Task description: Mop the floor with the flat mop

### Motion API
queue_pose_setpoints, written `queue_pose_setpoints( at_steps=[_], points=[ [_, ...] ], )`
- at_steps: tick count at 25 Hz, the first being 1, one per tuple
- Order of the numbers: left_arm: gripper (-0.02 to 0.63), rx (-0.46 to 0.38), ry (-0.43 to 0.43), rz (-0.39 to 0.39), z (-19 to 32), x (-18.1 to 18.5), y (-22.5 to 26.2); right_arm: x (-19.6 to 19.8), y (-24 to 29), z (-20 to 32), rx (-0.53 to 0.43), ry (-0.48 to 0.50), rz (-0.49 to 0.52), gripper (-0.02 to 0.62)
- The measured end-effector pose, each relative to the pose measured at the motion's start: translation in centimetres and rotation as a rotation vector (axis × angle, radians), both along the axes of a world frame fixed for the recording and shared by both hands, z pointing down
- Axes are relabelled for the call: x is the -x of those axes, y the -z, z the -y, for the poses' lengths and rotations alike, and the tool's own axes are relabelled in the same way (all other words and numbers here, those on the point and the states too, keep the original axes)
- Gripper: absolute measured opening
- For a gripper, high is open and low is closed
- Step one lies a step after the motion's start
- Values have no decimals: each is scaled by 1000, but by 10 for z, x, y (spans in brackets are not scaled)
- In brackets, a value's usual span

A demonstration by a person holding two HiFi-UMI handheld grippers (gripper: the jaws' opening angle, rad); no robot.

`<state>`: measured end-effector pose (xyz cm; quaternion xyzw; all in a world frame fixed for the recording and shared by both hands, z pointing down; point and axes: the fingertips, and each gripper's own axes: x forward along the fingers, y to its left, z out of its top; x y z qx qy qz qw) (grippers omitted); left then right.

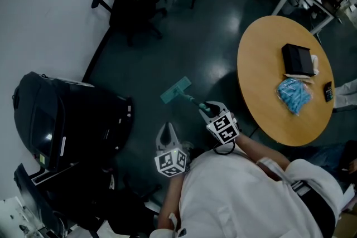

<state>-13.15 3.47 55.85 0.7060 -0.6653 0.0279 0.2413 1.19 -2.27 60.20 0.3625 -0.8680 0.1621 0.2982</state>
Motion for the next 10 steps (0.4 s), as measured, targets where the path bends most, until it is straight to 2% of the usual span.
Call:
queue_pose_setpoints(
  at_steps=[10],
  points=[
    [5, 0, -6, 1, 2, -3, 2, -1, 2, 1, 4, -1, 1, 115]
  ],
)
